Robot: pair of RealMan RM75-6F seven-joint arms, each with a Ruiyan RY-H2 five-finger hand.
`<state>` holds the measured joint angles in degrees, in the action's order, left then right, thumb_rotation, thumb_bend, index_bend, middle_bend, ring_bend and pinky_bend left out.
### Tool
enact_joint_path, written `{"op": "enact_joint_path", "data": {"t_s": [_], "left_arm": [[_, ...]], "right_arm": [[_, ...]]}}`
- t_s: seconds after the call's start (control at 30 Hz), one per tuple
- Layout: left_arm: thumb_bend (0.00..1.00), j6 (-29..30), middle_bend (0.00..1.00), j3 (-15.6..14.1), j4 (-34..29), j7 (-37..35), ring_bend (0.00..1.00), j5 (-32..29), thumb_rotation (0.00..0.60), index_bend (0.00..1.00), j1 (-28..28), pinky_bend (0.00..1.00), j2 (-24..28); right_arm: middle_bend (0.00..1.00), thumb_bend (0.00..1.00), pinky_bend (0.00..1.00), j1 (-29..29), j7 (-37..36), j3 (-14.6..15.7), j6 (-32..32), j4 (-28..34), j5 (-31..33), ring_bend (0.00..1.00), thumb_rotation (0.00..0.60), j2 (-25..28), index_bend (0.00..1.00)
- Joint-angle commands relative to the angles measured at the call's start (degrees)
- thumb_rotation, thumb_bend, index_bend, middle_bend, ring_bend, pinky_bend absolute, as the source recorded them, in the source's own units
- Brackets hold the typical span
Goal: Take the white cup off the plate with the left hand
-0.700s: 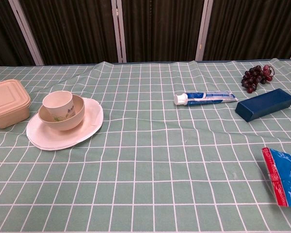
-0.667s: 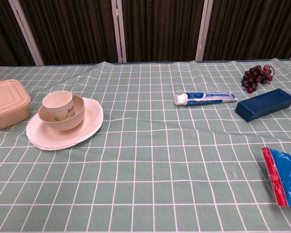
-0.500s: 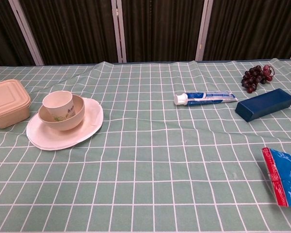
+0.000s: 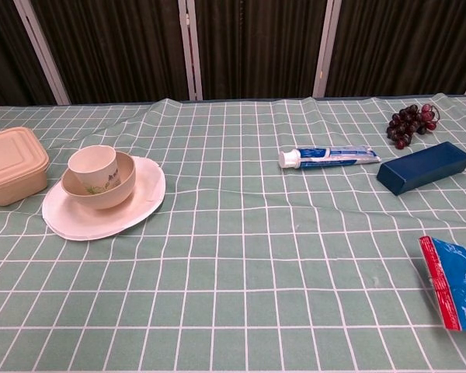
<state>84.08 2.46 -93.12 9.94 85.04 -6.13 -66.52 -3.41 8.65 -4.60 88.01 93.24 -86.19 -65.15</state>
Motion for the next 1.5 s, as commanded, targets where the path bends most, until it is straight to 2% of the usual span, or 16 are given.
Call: {"op": "enact_joint_path", "data": {"t_s": [0.03, 0.3, 0.5, 0.7, 1.0, 1.5], "left_arm": [[0.14, 0.1, 0.0, 0.4, 0.2, -0.2, 0.0, 0.2, 0.6, 0.03, -0.4, 0.0, -0.6], [0.18, -2.7, 0.0, 2.4, -0.1, 3.0, 0.0, 0.1, 0.6, 0.39, -3.9, 0.0, -3.6], [0.2, -10.2, 0.0, 5.8, 1.9, 7.0, 0.0, -4.6, 0.6, 0.48, -10.0, 0.0, -8.1], [0.25, -16.8, 0.0, 8.5, 6.6, 10.0, 0.0, -9.8, 0.6, 0.52, -15.6, 0.0, -13.6], [0.36, -21.9, 0.0, 10.0, 11.2, 13.5, 0.0, -14.1, 0.6, 0.48, -21.6, 0.0, -20.3], [0.38, -21.6, 0.0, 9.8, 12.9, 14.9, 0.0, -16.5, 0.6, 0.46, -24.3, 0.0, -23.1]], "right_arm": [[0.0, 0.04, 0.0, 0.0, -0.1, 0.0, 0.1, -0.3, 0.0, 0.0, 0.6, -0.1, 0.03], [0.0, 0.04, 0.0, 0.2, -0.7, 0.1, 0.6, 0.0, -0.6, 0.0, 0.6, 0.0, 0.03], [0.0, 0.04, 0.0, 0.2, -1.3, 0.0, 0.4, 0.1, -0.4, 0.0, 0.6, 0.2, 0.04], [0.0, 0.04, 0.0, 0.2, -1.8, -0.1, 0.1, 0.1, -0.2, 0.0, 0.6, 0.4, 0.04], [0.0, 0.04, 0.0, 0.2, -3.9, -0.1, -0.1, 0.3, -0.2, 0.0, 0.6, 1.1, 0.05], [0.0, 0.04, 0.0, 0.2, -5.5, -0.2, -0.4, 0.6, 0.2, 0.0, 0.6, 1.8, 0.03]]}}
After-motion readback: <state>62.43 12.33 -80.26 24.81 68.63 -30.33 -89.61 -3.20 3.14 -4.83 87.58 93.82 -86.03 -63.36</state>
